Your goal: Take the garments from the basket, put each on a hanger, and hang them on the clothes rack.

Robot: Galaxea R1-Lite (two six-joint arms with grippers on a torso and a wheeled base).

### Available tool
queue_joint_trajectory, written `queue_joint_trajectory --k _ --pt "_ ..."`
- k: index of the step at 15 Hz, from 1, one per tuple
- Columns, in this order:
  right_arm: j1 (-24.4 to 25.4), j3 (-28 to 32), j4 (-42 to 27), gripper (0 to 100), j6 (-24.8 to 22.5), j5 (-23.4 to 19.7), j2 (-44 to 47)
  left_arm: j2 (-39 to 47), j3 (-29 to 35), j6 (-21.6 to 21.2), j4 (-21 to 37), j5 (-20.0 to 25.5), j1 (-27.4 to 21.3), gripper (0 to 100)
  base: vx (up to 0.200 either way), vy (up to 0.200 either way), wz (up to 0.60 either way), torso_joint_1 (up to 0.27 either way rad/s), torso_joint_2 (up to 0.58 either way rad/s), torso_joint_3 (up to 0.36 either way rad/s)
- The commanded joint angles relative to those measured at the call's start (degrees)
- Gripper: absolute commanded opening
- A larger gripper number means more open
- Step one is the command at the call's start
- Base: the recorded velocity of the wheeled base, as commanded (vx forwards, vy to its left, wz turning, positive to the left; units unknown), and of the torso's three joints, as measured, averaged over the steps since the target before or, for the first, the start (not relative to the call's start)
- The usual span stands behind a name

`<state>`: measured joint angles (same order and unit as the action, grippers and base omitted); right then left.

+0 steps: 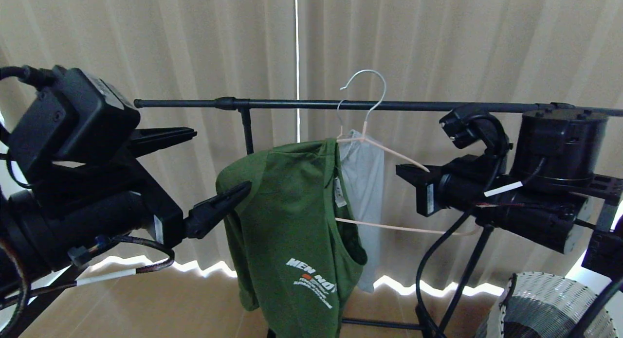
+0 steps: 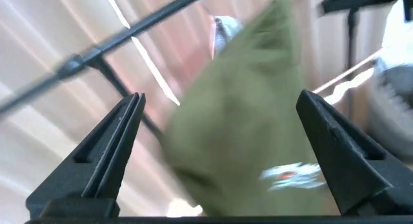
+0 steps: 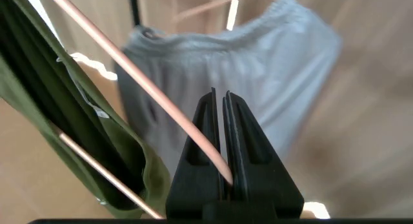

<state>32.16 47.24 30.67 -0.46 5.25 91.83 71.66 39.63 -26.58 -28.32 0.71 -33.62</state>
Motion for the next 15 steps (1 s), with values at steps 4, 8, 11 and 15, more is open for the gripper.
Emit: queue_joint_trajectory --k 4,8,11,15 --pt "-0.08 -4.35 0.53 0 -0.68 -0.07 -4.56 8.24 4.05 -13.15 0.11 2.11 -0.04 100 0.0 0.0 0.0 0.0 0.0 0.0" --pt "1.68 -4.08 0.62 0 -0.68 -0.07 -4.2 12.46 7.65 -13.33 0.28 6.68 -2.85 100 0.0 0.0 0.0 0.0 0.0 0.0" --pt "3.0 -4.44 0.71 0 -1.29 -0.07 -4.38 14.21 8.62 -13.41 0.28 6.24 -1.97 100 0.0 0.0 0.0 0.0 0.0 0.0" --pt "5.28 -5.31 0.79 0 -1.91 -0.07 -5.0 15.44 9.06 -13.5 0.19 5.71 1.63 100 0.0 0.0 0.0 0.0 0.0 0.0"
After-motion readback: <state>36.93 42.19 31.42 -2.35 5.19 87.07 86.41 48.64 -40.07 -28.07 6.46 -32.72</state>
